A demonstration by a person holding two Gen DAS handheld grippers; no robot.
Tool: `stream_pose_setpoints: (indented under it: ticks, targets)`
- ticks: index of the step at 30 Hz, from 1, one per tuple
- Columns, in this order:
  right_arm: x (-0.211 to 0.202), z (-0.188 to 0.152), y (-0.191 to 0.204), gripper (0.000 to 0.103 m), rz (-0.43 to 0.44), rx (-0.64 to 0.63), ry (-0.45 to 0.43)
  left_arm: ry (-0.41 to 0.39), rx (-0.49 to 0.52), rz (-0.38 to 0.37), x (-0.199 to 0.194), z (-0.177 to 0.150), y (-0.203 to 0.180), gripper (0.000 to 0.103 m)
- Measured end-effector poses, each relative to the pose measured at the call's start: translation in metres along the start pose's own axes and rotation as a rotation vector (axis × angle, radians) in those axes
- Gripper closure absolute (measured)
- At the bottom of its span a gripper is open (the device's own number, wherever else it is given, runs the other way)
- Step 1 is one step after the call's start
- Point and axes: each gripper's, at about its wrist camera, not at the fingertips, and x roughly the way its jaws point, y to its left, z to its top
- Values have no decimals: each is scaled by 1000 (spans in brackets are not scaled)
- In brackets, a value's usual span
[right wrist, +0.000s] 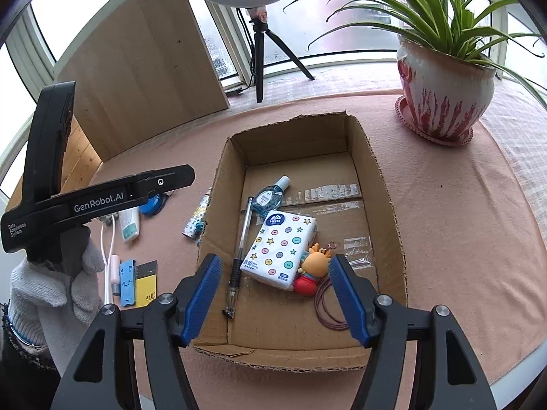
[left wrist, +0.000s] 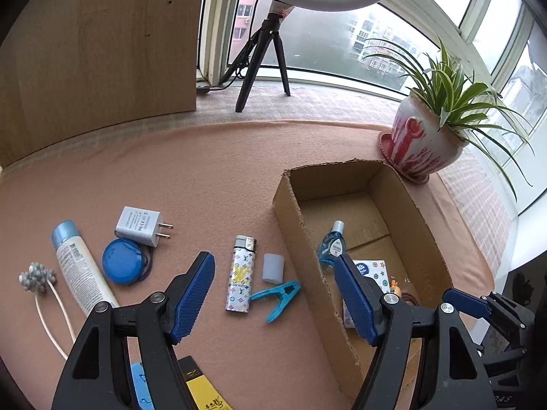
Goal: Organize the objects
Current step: 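Move both tools over to the white massager cord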
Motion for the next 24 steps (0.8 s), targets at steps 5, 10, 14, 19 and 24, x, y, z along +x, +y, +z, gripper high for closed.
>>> stream_pose_setpoints:
  ticks: [5, 10, 14, 19, 24]
  targets:
    - [9, 0, 31, 40, 66, -39, 23, -2, -60, 39, -23, -15, 47, 27]
    - [22, -1, 68, 41, 137, -80, 62, -5, -143, 75, -46, -35, 100, 27]
    - [33, -4, 98, 40, 182, -114, 94, -5, -213, 110, -62, -53, 144, 27]
    - [44, -15, 141, 40, 240, -178, 138, 10, -299, 145, -72, -76, 197, 28]
    - [57, -32, 183, 40, 283, -240, 185, 34, -356, 166, -74, -97, 236, 28]
